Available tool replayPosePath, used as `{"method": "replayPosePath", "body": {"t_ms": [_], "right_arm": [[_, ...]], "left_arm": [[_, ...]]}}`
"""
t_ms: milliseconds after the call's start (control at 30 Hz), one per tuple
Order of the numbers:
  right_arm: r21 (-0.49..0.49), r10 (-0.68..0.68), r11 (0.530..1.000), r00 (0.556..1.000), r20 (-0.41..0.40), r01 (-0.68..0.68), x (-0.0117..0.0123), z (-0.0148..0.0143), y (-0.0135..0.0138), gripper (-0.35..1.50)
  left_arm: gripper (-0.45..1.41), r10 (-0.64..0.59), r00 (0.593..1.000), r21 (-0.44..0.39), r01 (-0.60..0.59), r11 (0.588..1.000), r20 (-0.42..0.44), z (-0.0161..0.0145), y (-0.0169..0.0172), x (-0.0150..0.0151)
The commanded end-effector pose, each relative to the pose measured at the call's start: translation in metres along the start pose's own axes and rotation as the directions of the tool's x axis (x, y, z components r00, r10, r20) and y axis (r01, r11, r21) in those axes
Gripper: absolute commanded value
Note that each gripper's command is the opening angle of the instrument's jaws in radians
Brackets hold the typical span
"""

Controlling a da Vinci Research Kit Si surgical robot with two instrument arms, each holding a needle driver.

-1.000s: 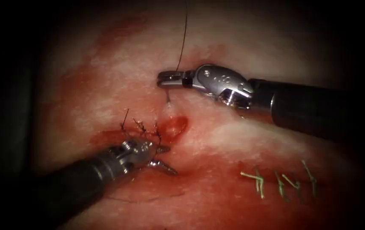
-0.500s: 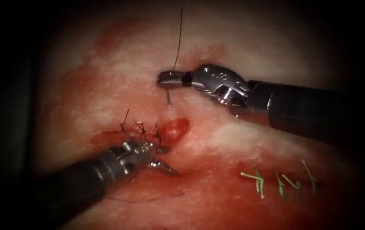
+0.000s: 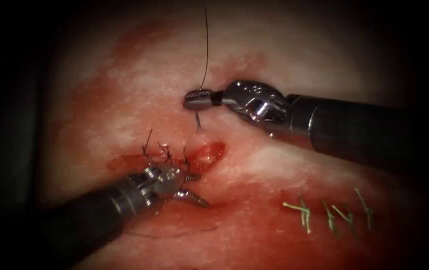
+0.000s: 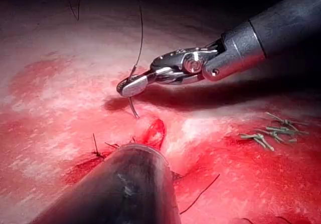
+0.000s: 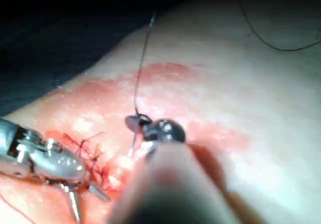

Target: Wound Closure

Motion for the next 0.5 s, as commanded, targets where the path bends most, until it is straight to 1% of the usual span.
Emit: {"method": "replayPosePath", "body": {"t_ms": [33,133,167,233,267,300,333,500], "right_arm": [[-0.015,-0.003,1.000,1.000,-0.004,0.003,0.0005,0.0006,0.0002,-0.35],[-0.045,-0.001,0.999,1.000,-0.007,0.001,0.0006,0.0004,0.0004,-0.35],[-0.078,0.001,0.997,1.000,-0.012,-0.002,0.0008,0.0000,0.0006,-0.35],[-0.085,0.001,0.996,1.000,-0.010,-0.002,0.0008,-0.0001,0.0006,-0.35],[-0.118,0.001,0.993,1.000,0.004,-0.001,0.0008,-0.0003,0.0007,-0.35],[-0.118,0.001,0.993,1.000,0.004,-0.001,0.0008,-0.0003,0.0007,-0.35],[-0.148,-0.004,0.989,1.000,0.020,0.007,0.0007,-0.0005,0.0009,-0.35],[-0.154,-0.008,0.988,0.999,0.031,0.012,0.0005,-0.0005,0.0009,-0.35]], "left_arm": [[0.54,0.001,1.000,0.000,-0.001,1.000,0.000,0.0006,-0.0003,0.0003],[0.54,0.001,1.000,0.000,-0.001,1.000,0.000,0.0006,-0.0003,0.0003],[0.54,0.001,1.000,0.000,-0.001,1.000,0.000,0.0006,-0.0003,0.0004],[0.54,0.001,1.000,0.000,-0.001,1.000,0.000,0.0006,-0.0003,0.0003],[0.54,0.001,1.000,0.000,-0.001,1.000,0.000,0.0006,-0.0003,0.0003],[0.54,0.001,1.000,0.000,-0.001,1.000,0.000,0.0006,-0.0003,0.0003],[0.54,0.001,1.000,0.000,-0.001,1.000,0.000,0.0006,-0.0003,0.0004],[0.54,0.001,1.000,0.000,-0.001,1.000,0.000,0.0006,-0.0003,0.0004]]}}
